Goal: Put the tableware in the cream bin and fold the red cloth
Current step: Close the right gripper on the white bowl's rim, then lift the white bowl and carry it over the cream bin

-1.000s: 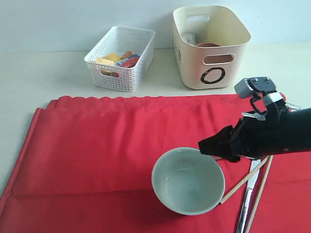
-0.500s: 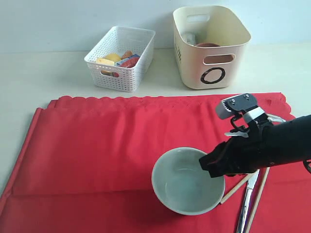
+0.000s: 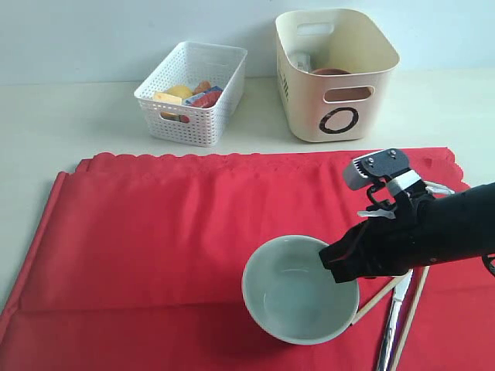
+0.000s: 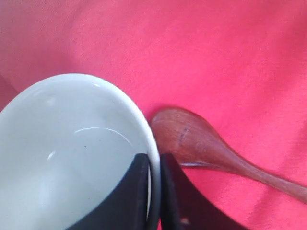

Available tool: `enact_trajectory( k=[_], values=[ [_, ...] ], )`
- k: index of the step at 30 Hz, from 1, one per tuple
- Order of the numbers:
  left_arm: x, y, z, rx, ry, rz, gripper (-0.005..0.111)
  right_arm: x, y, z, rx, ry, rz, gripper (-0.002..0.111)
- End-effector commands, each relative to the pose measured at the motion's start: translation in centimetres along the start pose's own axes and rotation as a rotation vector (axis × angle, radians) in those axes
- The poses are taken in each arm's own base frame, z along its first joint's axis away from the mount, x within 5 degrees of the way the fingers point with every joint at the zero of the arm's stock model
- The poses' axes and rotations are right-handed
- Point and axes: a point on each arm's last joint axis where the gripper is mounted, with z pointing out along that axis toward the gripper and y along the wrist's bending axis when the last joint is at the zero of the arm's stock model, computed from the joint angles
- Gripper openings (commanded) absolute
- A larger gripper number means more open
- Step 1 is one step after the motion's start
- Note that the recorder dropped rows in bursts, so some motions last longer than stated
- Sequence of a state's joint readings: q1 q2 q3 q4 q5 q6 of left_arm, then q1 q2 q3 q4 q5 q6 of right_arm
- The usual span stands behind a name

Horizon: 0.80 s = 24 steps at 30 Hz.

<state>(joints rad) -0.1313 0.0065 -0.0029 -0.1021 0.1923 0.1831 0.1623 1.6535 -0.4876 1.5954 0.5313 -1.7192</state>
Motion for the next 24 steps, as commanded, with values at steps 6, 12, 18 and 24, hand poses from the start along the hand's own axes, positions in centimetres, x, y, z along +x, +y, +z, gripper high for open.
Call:
enact_trajectory(
  k=[6,12,18,24],
  values=[
    [0.1,0.0,0.0,-0.005,-0.004,-0.003,0.001,0.0,0.0,0.0,0.005,0.004,-0.019,0.000],
    [0.1,0.0,0.0,-0.005,-0.004,-0.005,0.001,0.0,0.0,0.0,0.005,0.004,-0.019,0.000],
    [0.1,0.0,0.0,-0.005,-0.004,-0.005,0.001,-0.1,0.7,0.0,-0.065,-0.009,-0.020,0.000],
    [0.1,0.0,0.0,-0.005,-0.004,-0.003,0.001,-1.4,1.1,-0.7,-0.079,-0.060,-0.049,0.000]
  ],
)
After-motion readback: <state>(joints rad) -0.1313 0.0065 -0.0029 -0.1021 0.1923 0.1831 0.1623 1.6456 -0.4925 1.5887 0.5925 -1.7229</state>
